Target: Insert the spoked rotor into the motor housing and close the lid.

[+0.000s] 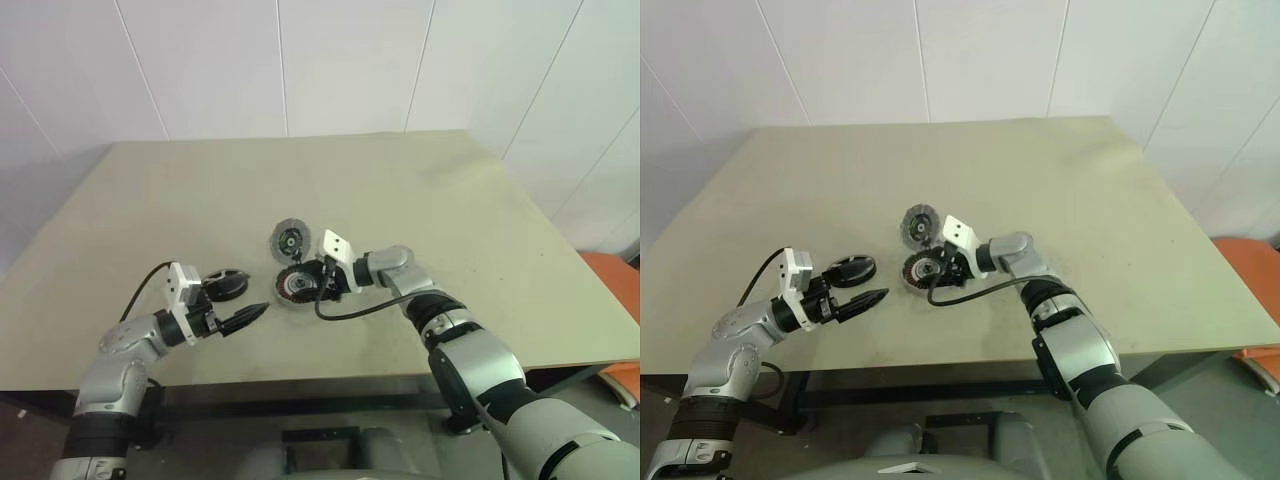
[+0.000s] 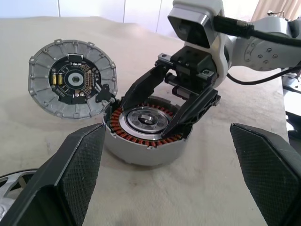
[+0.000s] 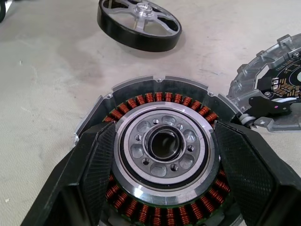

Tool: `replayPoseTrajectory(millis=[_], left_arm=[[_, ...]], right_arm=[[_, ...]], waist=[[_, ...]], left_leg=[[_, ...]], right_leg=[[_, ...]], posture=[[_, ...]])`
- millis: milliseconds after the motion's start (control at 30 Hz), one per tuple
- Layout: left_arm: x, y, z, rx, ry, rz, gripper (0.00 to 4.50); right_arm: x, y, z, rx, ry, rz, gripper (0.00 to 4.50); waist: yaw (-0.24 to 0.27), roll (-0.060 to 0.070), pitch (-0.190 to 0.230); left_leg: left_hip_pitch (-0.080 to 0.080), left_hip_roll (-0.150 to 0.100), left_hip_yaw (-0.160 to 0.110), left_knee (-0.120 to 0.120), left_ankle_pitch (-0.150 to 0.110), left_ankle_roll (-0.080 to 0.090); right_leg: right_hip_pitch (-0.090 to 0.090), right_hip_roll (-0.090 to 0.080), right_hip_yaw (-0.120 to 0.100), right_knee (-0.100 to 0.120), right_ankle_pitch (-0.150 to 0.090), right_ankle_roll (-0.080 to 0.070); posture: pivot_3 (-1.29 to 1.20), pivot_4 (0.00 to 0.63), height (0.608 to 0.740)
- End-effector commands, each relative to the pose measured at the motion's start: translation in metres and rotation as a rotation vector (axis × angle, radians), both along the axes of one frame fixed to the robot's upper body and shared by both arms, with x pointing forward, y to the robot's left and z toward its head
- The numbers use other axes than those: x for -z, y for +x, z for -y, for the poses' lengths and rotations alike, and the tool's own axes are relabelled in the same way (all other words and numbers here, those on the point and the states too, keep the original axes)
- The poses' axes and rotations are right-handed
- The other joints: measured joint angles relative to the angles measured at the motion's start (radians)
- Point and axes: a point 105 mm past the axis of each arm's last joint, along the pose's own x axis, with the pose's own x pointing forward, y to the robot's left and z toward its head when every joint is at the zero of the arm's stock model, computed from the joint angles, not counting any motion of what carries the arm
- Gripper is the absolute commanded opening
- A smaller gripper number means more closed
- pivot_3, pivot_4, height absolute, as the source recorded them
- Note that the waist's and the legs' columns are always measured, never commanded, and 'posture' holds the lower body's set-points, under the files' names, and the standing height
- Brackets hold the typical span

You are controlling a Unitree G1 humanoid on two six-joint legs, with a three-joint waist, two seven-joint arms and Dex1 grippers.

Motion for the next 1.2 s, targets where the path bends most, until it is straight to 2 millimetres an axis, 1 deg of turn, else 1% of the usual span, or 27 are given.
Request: replayPoseTrajectory(millis=[33,100,300,467,633,967,1067,1200], left_arm=[[-0.009,0.004,0.004,0.020,0.001,0.044,4.50],[-0.009,0.005,0.004,0.023,0.003,0.042,4.50],[-0.007,0.007,0.004,0.025,0.008,0.039,4.50],[-0.006,0.008,0.005,0.027,0.012,0.037,4.50],[-0.006,0.011,0.006,0.031,0.013,0.039,4.50],[-0.005,0.012,0.007,0.035,0.013,0.043,4.50],[-0.005,0.011,0.008,0.035,0.012,0.043,4.50],[-0.004,0.011,0.008,0.033,0.010,0.041,4.50]], right_arm=[[-0.011,0.006,-0.002,0.024,0.043,0.017,2.68],[-0.011,0.006,-0.001,0.025,0.041,0.017,1.97],[-0.008,0.002,-0.001,0.010,0.046,0.000,0.05],[-0.006,0.001,0.001,0.006,0.032,0.001,0.02],[-0.005,0.001,0.002,0.000,0.026,-0.001,0.02],[-0.003,0.002,0.005,0.013,0.020,-0.003,0.02],[0.004,0.000,0.007,0.008,-0.032,0.022,0.02],[0.003,-0.001,0.003,0.015,0.009,0.001,0.02]], waist=[[0.000,0.000,0.000],[0.000,0.000,0.000],[0.000,0.000,0.000],[0.000,0.000,0.000],[0.000,0.000,0.000],[0.000,0.000,0.000],[0.000,0.000,0.000],[0.000,0.000,0.000]], left_leg=[[0.000,0.000,0.000,0.000,0.000,0.000],[-0.001,0.000,0.000,0.000,0.001,0.001],[0.000,0.000,0.000,0.000,0.000,0.000],[0.001,0.000,0.000,0.000,0.000,-0.001],[0.001,0.000,0.000,0.000,0.001,0.001],[0.001,0.000,0.000,0.000,0.002,0.000],[0.001,0.000,0.000,0.000,0.002,0.000],[0.002,0.000,0.000,0.000,0.002,0.000]], right_leg=[[0.000,0.000,0.000,0.000,0.000,0.000],[-0.001,0.000,0.000,0.000,0.000,0.000],[0.000,0.000,0.000,0.000,0.000,0.000],[0.000,0.000,0.000,0.000,0.002,-0.003],[0.000,0.002,0.000,0.000,0.002,-0.003],[0.000,0.002,0.000,0.000,0.002,-0.003],[0.000,0.002,0.000,0.000,0.002,-0.003],[0.001,0.002,0.000,0.000,0.002,-0.003]], posture=[[0.00,0.000,0.740],[0.00,0.000,0.740],[0.00,0.000,0.740],[0.00,0.000,0.740],[0.00,0.000,0.740],[0.00,0.000,0.740],[0.00,0.000,0.740],[0.00,0.000,0.740]])
